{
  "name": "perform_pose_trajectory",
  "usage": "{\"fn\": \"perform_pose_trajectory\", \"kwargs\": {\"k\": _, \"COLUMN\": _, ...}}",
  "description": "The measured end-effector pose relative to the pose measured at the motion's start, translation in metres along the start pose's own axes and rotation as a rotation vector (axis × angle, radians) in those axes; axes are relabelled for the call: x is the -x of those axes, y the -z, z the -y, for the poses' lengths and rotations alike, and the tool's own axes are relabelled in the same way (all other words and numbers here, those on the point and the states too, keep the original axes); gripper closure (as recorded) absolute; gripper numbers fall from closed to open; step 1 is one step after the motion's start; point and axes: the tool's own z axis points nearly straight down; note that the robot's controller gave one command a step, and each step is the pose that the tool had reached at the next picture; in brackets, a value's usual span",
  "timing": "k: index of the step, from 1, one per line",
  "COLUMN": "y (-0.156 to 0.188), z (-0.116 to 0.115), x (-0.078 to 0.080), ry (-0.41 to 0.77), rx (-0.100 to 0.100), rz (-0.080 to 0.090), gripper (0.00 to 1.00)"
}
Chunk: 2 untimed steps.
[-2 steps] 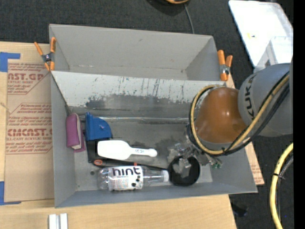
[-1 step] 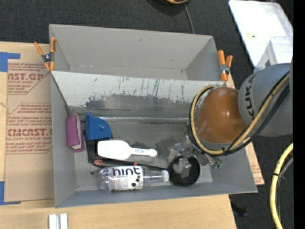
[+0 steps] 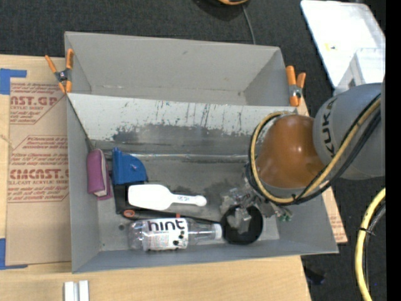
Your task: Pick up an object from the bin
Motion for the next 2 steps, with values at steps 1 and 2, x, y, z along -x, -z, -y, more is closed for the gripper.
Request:
{"fn": "perform_pose_trajectory", "kwargs": {"k": 1, "y": 0.0, "z": 0.0, "x": 0.0, "ry": 0.0, "rx": 0.0, "rz": 0.0, "gripper": 1.0}}
{"fn": "perform_pose_trajectory", "kwargs": {"k": 2, "y": 0.0, "z": 0.0, "x": 0.0, "ry": 0.0, "rx": 0.0, "rz": 0.0, "gripper": 1.0}}
